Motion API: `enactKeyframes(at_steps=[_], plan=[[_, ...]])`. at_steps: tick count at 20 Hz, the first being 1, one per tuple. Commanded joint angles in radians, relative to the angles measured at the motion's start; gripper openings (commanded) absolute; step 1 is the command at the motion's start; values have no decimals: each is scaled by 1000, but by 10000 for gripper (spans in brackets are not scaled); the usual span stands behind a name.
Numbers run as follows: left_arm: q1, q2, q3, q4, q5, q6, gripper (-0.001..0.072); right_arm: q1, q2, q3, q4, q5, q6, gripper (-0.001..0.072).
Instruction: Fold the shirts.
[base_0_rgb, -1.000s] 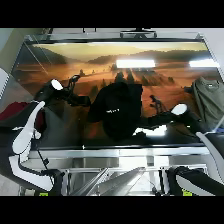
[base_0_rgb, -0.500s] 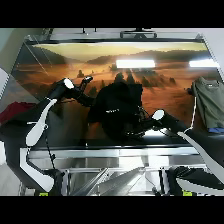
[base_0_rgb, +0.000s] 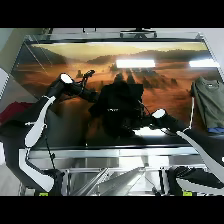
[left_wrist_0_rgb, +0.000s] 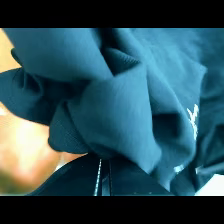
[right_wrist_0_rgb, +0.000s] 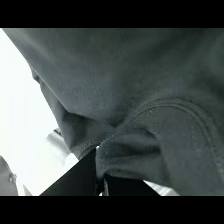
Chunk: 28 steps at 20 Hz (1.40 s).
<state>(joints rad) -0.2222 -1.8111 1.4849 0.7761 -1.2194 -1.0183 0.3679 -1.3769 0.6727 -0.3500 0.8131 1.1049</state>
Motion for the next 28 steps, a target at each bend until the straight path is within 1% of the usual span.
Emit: enactKeyframes(at_steps=[1,3,8,9,11,13,14,16,17,19,22,23,25,27,28], plan=[[62,40,2,-19,-55,8,19,-72,38,1,-9,23,-25,24],[121,79,-23,-21,-81,7,19,-185,97,2,-16,83,-30,24],[254,217,-181,-28,-72,19,18,-485,315,17,2,180,-51,24],[280,252,-201,-65,-72,38,18,-538,362,33,40,214,-85,24],[335,338,-217,-208,-91,93,18,-628,456,81,121,268,-146,24],[377,425,-177,-365,-183,156,18,-689,549,150,186,277,-177,24],[388,471,-138,-445,-253,182,18,-710,597,188,225,277,-202,24],[396,560,-47,-571,-351,186,18,-733,685,268,302,275,-265,24],[402,603,0,-605,-380,191,19,-743,727,307,327,263,-294,24],[436,691,94,-618,-382,187,19,-767,814,377,323,195,-320,24],[527,804,164,-606,-374,161,19,-815,910,406,290,116,-320,24],[564,837,164,-576,-373,140,19,-825,922,405,253,115,-319,24],[604,869,153,-477,-372,88,19,-827,916,404,171,125,-259,25],[607,875,64,-458,-353,83,20,-827,868,394,124,171,-237,24],[600,862,8,-454,-341,86,20,-826,832,373,126,197,-234,25]])
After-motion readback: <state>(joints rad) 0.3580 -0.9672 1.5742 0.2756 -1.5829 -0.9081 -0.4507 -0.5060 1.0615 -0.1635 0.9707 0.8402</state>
